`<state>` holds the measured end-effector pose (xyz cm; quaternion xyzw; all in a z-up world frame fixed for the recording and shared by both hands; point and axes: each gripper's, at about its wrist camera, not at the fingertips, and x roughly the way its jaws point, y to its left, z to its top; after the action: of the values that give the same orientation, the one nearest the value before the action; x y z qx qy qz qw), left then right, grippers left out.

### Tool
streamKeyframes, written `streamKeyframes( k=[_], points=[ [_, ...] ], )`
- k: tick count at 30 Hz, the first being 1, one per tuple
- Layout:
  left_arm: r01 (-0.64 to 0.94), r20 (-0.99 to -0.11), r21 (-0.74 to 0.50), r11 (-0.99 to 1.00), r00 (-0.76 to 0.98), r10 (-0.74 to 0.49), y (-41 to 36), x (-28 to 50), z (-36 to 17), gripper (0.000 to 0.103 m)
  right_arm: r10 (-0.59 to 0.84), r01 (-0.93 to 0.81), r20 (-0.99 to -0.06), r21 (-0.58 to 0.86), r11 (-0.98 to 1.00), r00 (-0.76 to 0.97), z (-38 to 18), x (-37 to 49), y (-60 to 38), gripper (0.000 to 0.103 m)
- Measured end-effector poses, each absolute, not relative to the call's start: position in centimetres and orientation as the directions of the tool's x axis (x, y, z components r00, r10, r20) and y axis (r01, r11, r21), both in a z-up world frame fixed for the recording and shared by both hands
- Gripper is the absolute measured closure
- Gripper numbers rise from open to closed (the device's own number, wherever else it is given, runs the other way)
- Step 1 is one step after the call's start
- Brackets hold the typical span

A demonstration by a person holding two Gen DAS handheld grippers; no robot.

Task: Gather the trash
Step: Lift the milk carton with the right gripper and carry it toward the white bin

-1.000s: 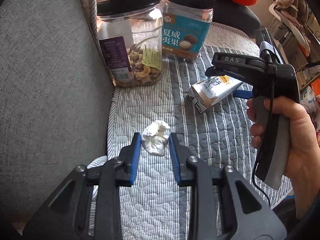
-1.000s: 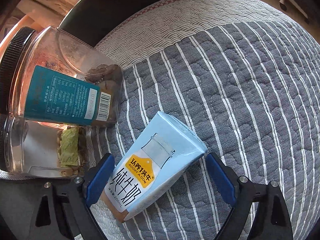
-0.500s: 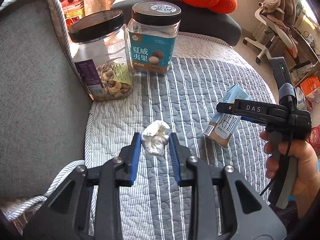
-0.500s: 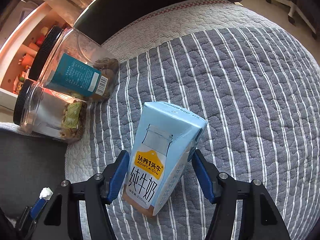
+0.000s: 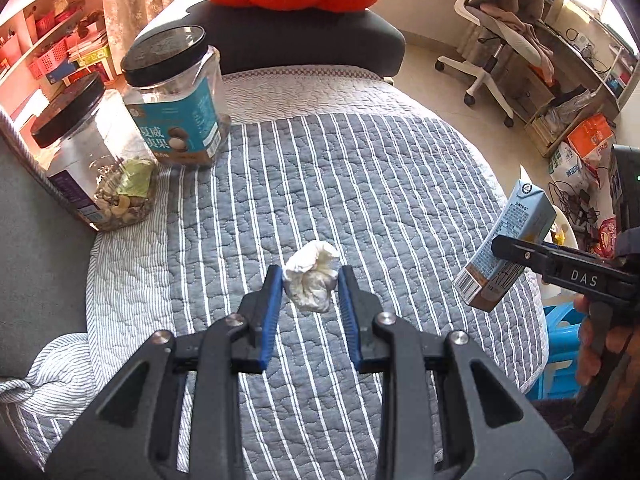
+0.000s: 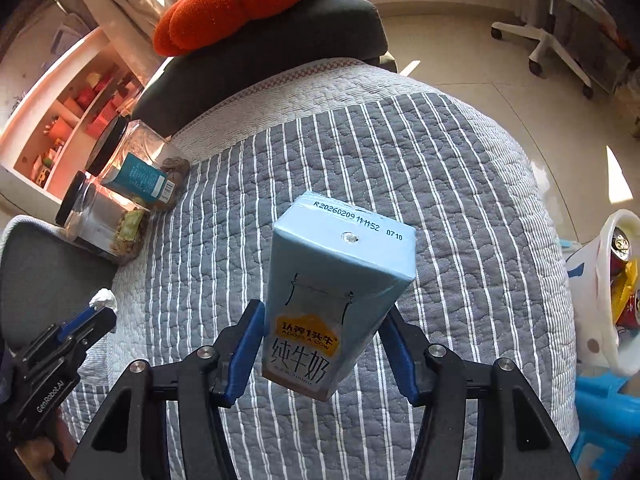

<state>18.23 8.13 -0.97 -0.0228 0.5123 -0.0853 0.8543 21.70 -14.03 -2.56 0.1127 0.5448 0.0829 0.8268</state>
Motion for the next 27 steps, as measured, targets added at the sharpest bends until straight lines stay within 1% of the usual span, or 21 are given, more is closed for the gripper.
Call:
streamKeyframes(
  k=[5,8,15,22,27],
  points=[
    [0.186,-0.862,-0.118,0.975,0.469,-0.194,3.1,18.4,-0.6,0.073,0.236,0.029,-0.866,0.276,0.961,0.442,-1.6,19.2,-19.7,0.045],
    [0.229,-0.854,-0.107,0.967,0.477,-0.207,-0.3,18.4,-0.4,0.073,0.238,0.090,-0.862,0.309,0.947,0.448,-1.7,18.5,-23.3,0.045],
    [0.358,-0.827,-0.128,0.925,0.476,-0.299,-7.7,17.8,0.3,0.073,0.183,0.171,-0.832,0.313,0.934,0.524,0.5,16.2,-31.1,0.045],
    [0.496,-0.806,-0.152,0.855,0.439,-0.397,-15.8,17.5,0.5,0.072,0.066,0.298,-0.828,0.273,0.915,0.557,1.6,13.3,-39.3,0.045],
    [0.579,-0.814,-0.147,0.802,0.390,-0.431,-22.5,17.7,-0.4,0.072,-0.011,0.364,-0.825,0.237,0.901,0.564,2.0,11.4,-44.1,0.045]
  ],
)
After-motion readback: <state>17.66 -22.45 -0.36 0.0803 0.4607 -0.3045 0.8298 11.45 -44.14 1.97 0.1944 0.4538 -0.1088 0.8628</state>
